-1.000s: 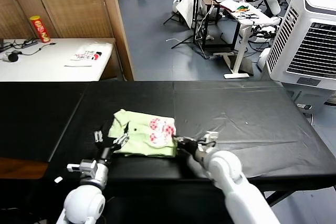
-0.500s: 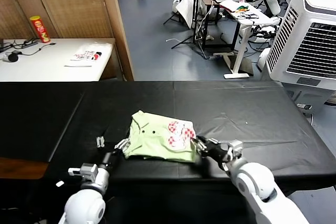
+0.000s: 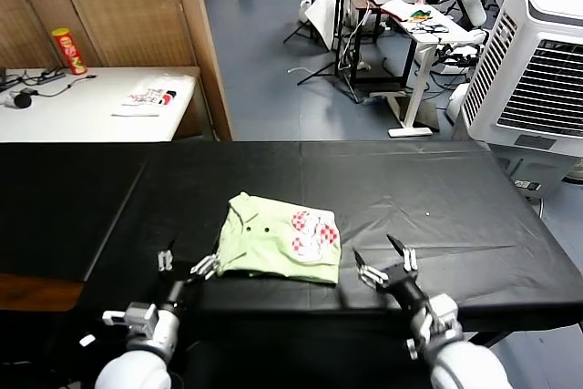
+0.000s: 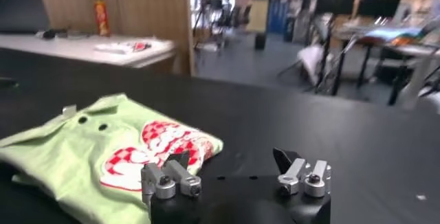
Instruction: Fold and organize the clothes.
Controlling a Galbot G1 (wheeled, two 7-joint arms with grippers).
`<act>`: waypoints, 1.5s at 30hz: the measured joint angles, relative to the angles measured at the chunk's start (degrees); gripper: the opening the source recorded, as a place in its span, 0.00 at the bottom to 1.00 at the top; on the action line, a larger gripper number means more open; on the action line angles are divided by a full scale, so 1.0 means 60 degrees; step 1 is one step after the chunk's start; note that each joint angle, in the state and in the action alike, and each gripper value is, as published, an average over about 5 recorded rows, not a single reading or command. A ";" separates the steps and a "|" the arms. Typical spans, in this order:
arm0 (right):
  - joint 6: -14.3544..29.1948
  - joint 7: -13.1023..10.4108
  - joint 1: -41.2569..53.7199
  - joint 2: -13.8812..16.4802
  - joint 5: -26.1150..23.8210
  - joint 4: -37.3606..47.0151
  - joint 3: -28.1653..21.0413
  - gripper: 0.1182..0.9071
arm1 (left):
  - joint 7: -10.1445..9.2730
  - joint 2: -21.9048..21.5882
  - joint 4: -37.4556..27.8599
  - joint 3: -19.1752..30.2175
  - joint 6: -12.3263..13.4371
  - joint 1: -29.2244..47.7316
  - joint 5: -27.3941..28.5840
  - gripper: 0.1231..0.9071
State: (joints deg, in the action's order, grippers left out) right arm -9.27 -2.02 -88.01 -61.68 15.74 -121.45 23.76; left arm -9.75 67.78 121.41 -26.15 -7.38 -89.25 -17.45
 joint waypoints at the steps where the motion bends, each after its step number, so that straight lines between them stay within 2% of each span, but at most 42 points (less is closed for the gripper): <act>1: 0.0274 -0.0085 -0.0287 -0.0047 -0.0191 -0.0077 0.0068 0.86 | 0.0018 -0.0029 0.0086 -0.0062 0.0021 -0.0156 0.0074 0.86; 5: 0.1244 -0.0467 -0.1366 -0.0275 -0.0984 -0.0339 0.0291 0.86 | 0.0190 -0.0121 0.0398 -0.0342 0.0032 -0.0902 0.0253 0.86; 9: 0.2032 -0.0943 -0.2444 -0.0519 -0.1510 -0.0604 0.0421 0.86 | 0.0251 -0.0251 0.0757 -0.0682 -0.0260 -0.1761 -0.0081 0.86; 14: 0.2280 -0.1577 -0.3769 -0.0765 -0.1622 -0.1053 0.0612 0.86 | 0.0183 -0.0410 0.1294 -0.1130 -0.0682 -0.2839 -0.0527 0.86; 17: 0.2228 -0.1768 -0.4385 -0.0840 -0.1656 -0.1286 0.0661 0.86 | 0.0125 -0.0474 0.1584 -0.1387 -0.0881 -0.3354 -0.0799 0.86; 25: 0.2254 -0.1801 -0.5056 -0.0877 -0.1704 -0.1504 0.0690 0.86 | 0.0104 -0.0542 0.1901 -0.1806 -0.1047 -0.3913 -0.1041 0.86; 45: 0.2269 -0.1794 -0.5245 -0.0890 -0.1716 -0.1557 0.0697 0.86 | 0.0164 -0.0539 0.1932 -0.2029 -0.1014 -0.4086 -0.1103 0.86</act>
State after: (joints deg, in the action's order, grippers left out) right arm 4.35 -12.78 -119.48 -67.02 5.45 -130.80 27.94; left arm -8.77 64.55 133.00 -38.33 -13.47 -113.76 -24.07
